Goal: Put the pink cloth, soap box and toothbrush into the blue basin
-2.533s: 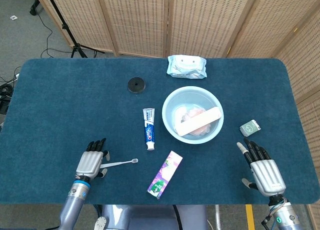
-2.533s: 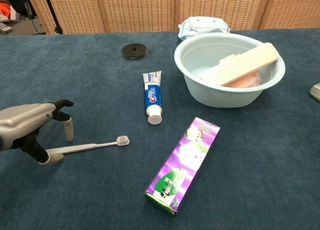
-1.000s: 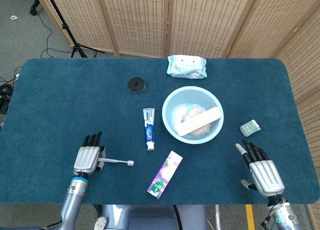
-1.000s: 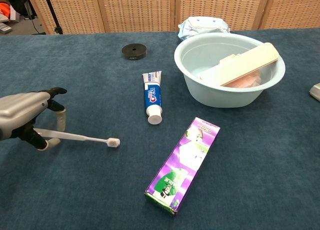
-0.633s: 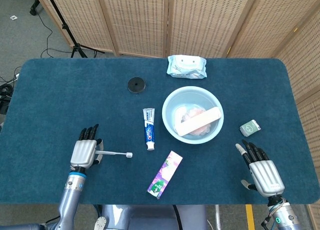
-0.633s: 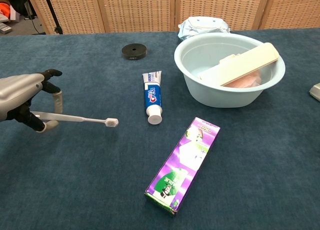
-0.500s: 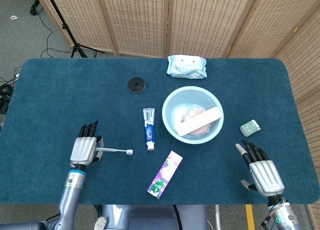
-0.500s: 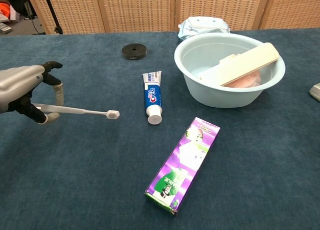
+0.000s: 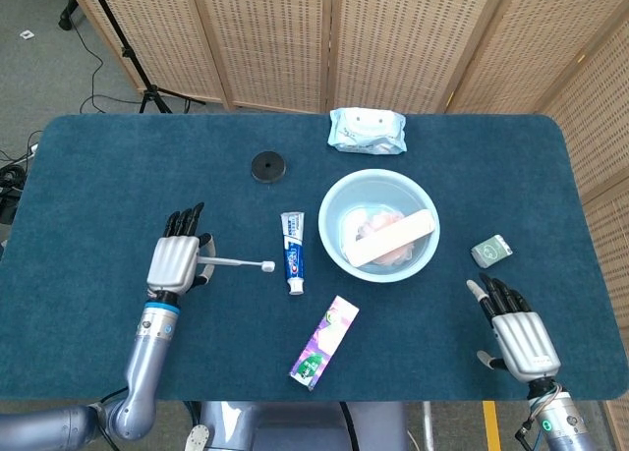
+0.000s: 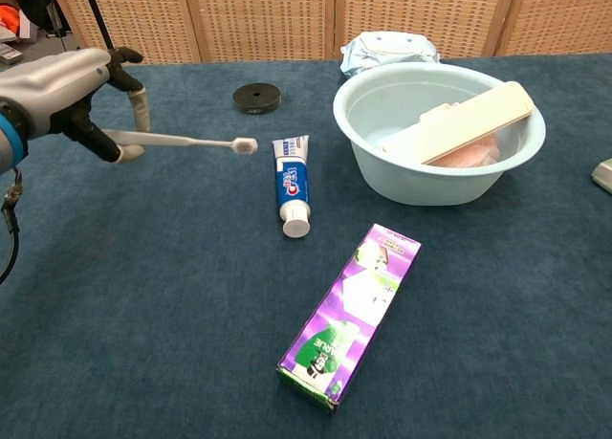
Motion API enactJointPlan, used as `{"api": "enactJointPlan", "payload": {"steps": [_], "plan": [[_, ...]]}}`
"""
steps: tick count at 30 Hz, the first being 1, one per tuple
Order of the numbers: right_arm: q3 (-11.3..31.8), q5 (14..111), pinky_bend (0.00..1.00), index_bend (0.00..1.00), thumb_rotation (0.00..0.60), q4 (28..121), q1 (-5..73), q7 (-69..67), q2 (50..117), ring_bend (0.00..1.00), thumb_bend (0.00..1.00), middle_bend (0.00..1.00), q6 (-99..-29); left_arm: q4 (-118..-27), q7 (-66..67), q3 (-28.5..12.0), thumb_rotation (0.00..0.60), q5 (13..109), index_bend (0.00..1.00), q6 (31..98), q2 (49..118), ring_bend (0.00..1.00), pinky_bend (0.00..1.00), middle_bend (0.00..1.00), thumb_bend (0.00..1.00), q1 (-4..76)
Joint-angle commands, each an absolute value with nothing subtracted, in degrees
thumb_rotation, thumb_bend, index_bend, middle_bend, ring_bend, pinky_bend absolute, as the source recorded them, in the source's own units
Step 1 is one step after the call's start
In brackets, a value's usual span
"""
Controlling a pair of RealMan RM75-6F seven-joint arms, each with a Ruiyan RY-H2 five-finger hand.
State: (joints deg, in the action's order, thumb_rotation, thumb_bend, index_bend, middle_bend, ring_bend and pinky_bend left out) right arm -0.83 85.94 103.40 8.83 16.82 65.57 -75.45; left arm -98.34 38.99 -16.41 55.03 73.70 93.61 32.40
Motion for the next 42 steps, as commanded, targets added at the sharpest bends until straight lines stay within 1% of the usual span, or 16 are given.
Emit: {"api": "enactJointPlan", "payload": {"steps": [1, 7, 10, 17, 25, 28, 34, 42], "plan": [[-0.6, 85.3, 0.14, 0.05, 0.600, 103.2, 9.0, 17.0, 65.7, 0.00, 0.10, 0.00, -75.1, -97.3, 39.5, -18.9, 0.600, 54.1, 0.92, 72.2, 93.6, 0.00, 0.00, 0.00, 0.44, 35.0], [-0.4, 84.2, 0.14, 0.05, 0.600, 102.8, 9.2, 17.0, 65.8, 0.00, 0.10, 0.00, -74.4, -94.6, 39.3, -22.7, 0.600, 52.0, 0.92, 69.5, 94.4, 0.00, 0.00, 0.01, 0.44, 39.7], [-0.2, 83.4, 0.14, 0.05, 0.600, 102.5, 9.3, 16.7, 65.8, 0.00, 0.10, 0.00, -74.1, -92.8, 39.5, -24.0, 0.600, 51.3, 0.92, 68.3, 95.2, 0.00, 0.00, 0.01, 0.44, 42.3], [0.3, 81.6, 0.14, 0.05, 0.600, 101.9, 9.5, 15.8, 65.5, 0.00, 0.10, 0.00, -73.5, -87.0, 38.5, -26.4, 0.600, 50.1, 0.92, 65.7, 98.3, 0.00, 0.00, 0.01, 0.44, 48.1], [0.6, 80.4, 0.14, 0.05, 0.600, 101.4, 9.7, 15.0, 65.2, 0.00, 0.10, 0.00, -72.9, -82.0, 37.8, -27.8, 0.600, 48.9, 0.92, 63.6, 101.2, 0.00, 0.00, 0.01, 0.44, 53.2], [0.9, 79.2, 0.14, 0.05, 0.600, 101.0, 9.6, 14.2, 64.9, 0.00, 0.10, 0.00, -72.6, -77.4, 37.4, -29.4, 0.600, 48.8, 0.92, 62.3, 103.9, 0.00, 0.00, 0.01, 0.44, 57.3], [1.1, 77.8, 0.14, 0.05, 0.600, 100.3, 9.8, 13.2, 64.7, 0.00, 0.10, 0.00, -71.7, -70.2, 36.1, -30.6, 0.600, 47.9, 0.92, 60.2, 107.6, 0.00, 0.00, 0.01, 0.44, 62.4], [1.8, 75.9, 0.14, 0.05, 0.600, 99.1, 9.9, 12.0, 64.4, 0.00, 0.10, 0.00, -71.3, -57.9, 33.5, -32.0, 0.600, 47.3, 0.92, 55.8, 113.0, 0.00, 0.00, 0.01, 0.44, 70.0]]}}
